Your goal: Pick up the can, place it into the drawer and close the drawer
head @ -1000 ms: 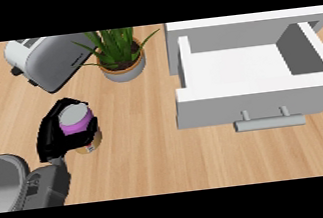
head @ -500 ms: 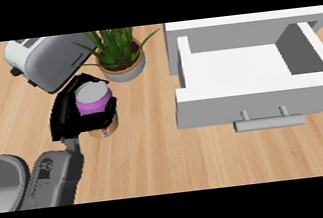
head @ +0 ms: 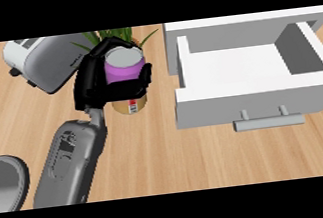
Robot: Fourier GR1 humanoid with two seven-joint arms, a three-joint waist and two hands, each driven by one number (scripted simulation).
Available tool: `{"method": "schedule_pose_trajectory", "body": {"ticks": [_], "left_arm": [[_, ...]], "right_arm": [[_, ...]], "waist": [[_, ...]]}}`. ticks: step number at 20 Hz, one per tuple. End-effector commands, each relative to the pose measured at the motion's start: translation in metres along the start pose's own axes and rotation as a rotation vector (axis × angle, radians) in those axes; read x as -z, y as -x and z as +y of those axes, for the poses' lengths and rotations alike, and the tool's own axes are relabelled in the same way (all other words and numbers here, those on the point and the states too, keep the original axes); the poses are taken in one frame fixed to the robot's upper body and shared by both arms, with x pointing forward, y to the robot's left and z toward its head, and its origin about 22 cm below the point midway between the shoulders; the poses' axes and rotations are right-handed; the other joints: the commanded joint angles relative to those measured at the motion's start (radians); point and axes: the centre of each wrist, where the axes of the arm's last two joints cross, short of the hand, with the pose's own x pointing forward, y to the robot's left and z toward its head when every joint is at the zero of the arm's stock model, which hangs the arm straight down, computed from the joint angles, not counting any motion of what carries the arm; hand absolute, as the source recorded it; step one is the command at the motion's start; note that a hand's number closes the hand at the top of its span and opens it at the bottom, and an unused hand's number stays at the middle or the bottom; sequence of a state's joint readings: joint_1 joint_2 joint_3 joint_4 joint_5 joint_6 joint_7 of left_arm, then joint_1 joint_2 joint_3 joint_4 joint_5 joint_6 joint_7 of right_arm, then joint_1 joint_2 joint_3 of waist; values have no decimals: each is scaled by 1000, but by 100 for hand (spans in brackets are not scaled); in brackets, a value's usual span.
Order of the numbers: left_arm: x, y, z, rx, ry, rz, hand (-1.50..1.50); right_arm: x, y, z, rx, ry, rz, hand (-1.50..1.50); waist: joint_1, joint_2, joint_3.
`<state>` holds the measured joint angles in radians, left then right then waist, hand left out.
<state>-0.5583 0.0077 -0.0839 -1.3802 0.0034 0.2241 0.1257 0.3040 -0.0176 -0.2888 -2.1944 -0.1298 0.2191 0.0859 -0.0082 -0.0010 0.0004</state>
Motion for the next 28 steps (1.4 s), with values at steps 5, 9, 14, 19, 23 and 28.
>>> {"method": "schedule_pose_trajectory", "body": {"ticks": [5,9,14,19,23,28], "left_arm": [[37,-55,-61,41,25,-58,150],[62,-81,-74,28,42,-48,150],[73,-92,-99,73,43,-38,150],[85,-132,-120,65,40,-47,150],[94,-128,-130,91,53,-34,150],[106,-122,-137,124,36,-20,150]], "right_arm": [[1,-9,0,6,-6,9,-150],[12,-3,4,-4,2,-12,-150],[4,-16,4,-16,-15,4,-150],[1,6,9,-2,-6,2,-150],[18,-1,6,-11,-29,-5,-150],[10,-2,-1,-6,-21,2,-150]], "waist": [[-12,2,0],[-9,4,0],[-21,4,0],[-22,4,1],[-23,6,1],[-38,9,1]]}}
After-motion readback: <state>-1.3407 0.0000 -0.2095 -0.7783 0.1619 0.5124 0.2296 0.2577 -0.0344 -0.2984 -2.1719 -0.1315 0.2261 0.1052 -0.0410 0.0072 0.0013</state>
